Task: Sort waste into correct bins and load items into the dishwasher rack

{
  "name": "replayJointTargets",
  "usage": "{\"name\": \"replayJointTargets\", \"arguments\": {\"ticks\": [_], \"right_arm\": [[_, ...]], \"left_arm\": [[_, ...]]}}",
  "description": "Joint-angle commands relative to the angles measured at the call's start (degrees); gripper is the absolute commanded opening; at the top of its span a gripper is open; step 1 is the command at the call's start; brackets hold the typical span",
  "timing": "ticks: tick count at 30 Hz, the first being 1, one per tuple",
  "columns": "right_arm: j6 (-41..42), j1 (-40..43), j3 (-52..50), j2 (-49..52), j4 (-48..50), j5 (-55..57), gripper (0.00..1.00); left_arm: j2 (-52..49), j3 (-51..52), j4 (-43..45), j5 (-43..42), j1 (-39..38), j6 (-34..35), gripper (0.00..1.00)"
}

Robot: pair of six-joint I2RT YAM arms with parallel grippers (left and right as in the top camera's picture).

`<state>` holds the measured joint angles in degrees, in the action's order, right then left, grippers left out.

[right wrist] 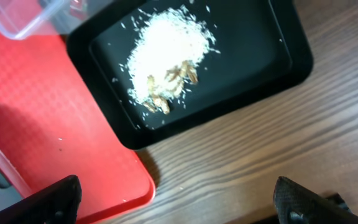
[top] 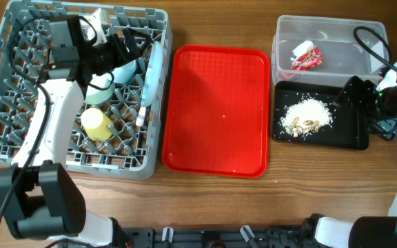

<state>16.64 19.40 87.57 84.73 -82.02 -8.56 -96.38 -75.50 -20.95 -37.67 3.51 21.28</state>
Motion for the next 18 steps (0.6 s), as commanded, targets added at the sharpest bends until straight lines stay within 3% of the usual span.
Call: {"name": "replayJointTargets", "arguments": {"ticks": [1, 3, 6, 9, 18], "right_arm": [[-3.2, -2.3, 0.6, -1.4, 2.9, -7.1, 1.00], [-3.5, -5.4, 0.6, -1.4, 5.1, -8.1, 1.00], [-4.7, -11.0, 0.6, -1.2, 8.3, -8.0, 1.00], [-4.6, -16.5, 0.6, -0.2, 12.2, -7.6, 1.00], [-3.3, -21.0, -0.1, 2.8, 14.0, -1.8, 1.00]], "left_arm": [[6.6, -1.3, -0.3, 0.3, 0.3, -1.6, 1.00], [9.9, -1.3, -4.6, 3.3, 0.0, -1.6, 1.00], [12.3, -1.3, -15.3, 19.8, -1.6, -1.6, 1.00], [12.2, -1.3, -26.2, 30.6, -3.0, -1.5, 1.00], [12.0, -1.3, -41.1, 34.8, -3.4, -1.6, 1.00]]}}
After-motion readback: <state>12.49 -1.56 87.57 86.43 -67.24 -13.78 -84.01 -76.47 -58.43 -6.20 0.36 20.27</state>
